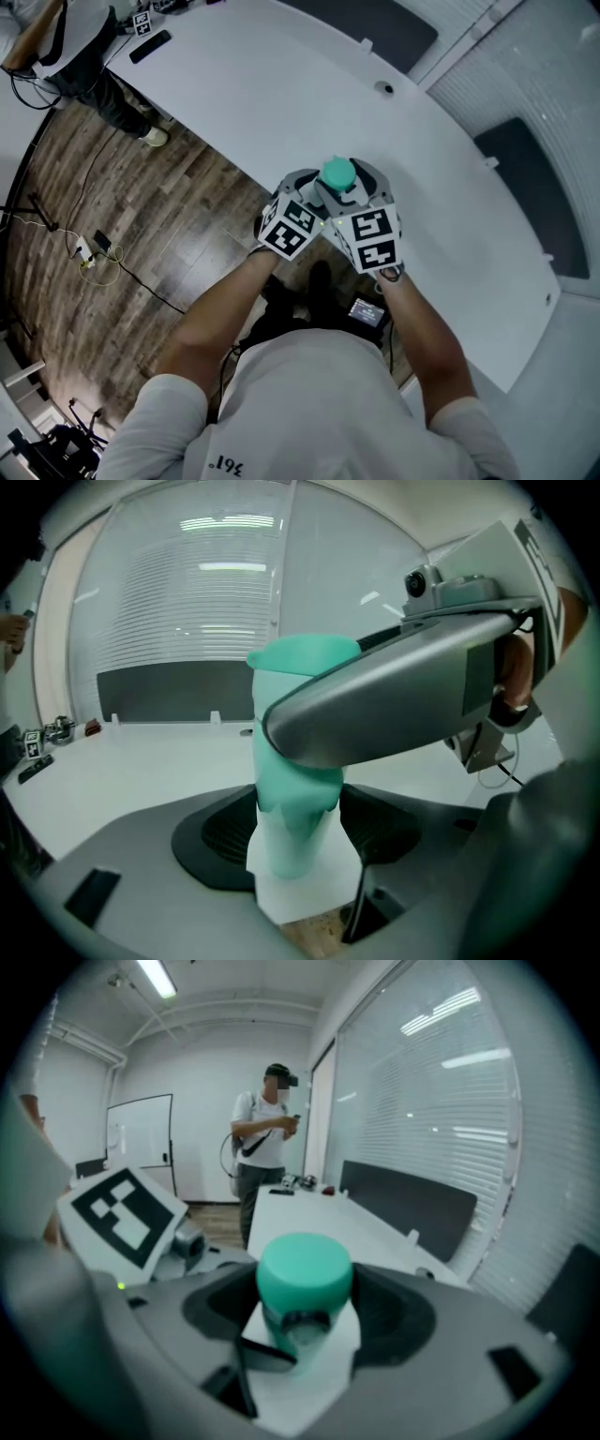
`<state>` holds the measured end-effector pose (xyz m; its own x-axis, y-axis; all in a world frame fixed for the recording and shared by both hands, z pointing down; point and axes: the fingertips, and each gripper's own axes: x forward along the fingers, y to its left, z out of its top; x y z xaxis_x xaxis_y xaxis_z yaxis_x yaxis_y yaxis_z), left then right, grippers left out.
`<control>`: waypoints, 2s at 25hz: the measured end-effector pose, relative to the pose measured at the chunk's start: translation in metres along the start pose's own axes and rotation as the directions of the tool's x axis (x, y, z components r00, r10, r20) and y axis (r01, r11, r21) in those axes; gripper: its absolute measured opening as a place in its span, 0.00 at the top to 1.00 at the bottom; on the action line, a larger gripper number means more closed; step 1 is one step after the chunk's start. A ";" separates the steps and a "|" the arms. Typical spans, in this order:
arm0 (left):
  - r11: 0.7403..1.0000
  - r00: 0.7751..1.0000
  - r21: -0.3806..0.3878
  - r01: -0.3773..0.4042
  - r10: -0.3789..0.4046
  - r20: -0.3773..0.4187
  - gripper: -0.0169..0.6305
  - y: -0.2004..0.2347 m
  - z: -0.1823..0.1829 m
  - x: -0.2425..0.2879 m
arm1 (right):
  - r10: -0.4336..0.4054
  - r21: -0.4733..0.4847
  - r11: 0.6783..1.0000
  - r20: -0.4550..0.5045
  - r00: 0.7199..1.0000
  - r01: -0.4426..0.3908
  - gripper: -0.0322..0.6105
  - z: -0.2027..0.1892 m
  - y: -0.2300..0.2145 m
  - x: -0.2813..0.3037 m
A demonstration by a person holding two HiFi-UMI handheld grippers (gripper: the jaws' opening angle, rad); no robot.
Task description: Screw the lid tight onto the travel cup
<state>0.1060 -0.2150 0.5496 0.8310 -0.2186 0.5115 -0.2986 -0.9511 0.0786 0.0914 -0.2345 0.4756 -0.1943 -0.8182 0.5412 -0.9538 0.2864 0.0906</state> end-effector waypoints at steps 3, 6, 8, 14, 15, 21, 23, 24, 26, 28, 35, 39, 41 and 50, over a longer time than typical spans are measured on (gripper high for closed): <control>1.000 1.000 -0.020 -0.016 0.016 -0.007 0.52 0.000 -0.005 0.000 | -0.002 0.000 1.000 -0.007 1.000 0.002 0.46 0.000 0.000 0.000; 0.998 0.998 0.040 0.050 -0.049 -0.032 0.52 -0.001 -0.004 -0.003 | 0.053 -0.035 0.998 -0.019 0.998 -0.054 0.46 0.000 0.002 0.000; 0.990 0.994 0.097 0.101 -0.096 -0.052 0.52 0.001 -0.002 -0.005 | 0.095 -0.058 0.994 -0.027 0.995 -0.097 0.46 -0.001 0.002 -0.001; 0.968 0.983 0.178 0.178 -0.167 -0.079 0.52 -0.002 0.005 -0.007 | 0.152 -0.084 0.984 -0.032 0.988 -0.154 0.46 -0.001 0.004 0.000; 0.971 0.984 0.165 0.173 -0.162 -0.075 0.52 -0.002 0.005 -0.007 | 0.140 -0.077 0.987 -0.030 0.990 -0.142 0.46 -0.001 0.004 0.000; 0.996 0.998 0.063 0.067 -0.067 -0.011 0.53 0.001 0.005 -0.006 | 0.030 -0.025 0.999 -0.020 0.999 -0.031 0.46 0.001 0.000 0.001; 0.998 0.999 0.043 0.042 -0.042 -0.002 0.54 0.002 0.005 -0.007 | 0.009 -0.017 1.000 -0.019 1.000 -0.010 0.46 0.001 -0.001 0.002; 0.999 0.999 0.034 0.038 -0.038 -0.001 0.54 0.002 0.004 -0.007 | 0.006 -0.016 1.000 -0.020 1.000 -0.006 0.46 0.001 -0.001 0.002; 0.999 0.999 0.020 0.046 -0.046 -0.009 0.54 0.001 0.002 -0.008 | 0.012 -0.011 1.000 -0.022 1.000 -0.013 0.46 0.000 0.000 0.001; 0.998 0.998 0.008 0.059 -0.059 -0.023 0.53 0.000 0.000 -0.010 | 0.023 -0.004 1.000 -0.026 0.999 -0.023 0.46 0.000 -0.001 0.001; 0.997 0.999 -0.057 0.048 -0.048 0.005 0.53 0.006 0.002 -0.021 | 0.040 -0.016 0.999 -0.019 0.999 -0.040 0.46 0.003 -0.004 0.005; 0.994 0.999 -0.096 0.049 -0.048 0.012 0.53 0.005 0.003 -0.028 | 0.060 -0.035 0.998 -0.053 0.997 -0.062 0.46 -0.003 -0.002 0.007; 0.993 0.999 -0.103 0.049 -0.047 0.022 0.53 0.006 0.006 -0.031 | 0.064 -0.041 0.997 -0.049 0.997 -0.066 0.46 -0.001 -0.002 0.006; 0.993 0.998 -0.111 0.048 -0.043 0.046 0.53 0.009 0.014 -0.038 | 0.053 -0.053 0.997 -0.039 0.998 -0.055 0.46 0.001 -0.002 0.002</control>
<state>0.0782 -0.2185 0.5193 0.8636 -0.1875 0.4679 -0.3089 -0.9304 0.1974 0.0927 -0.2373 0.4756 -0.2350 -0.7818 0.5775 -0.9284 0.3565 0.1048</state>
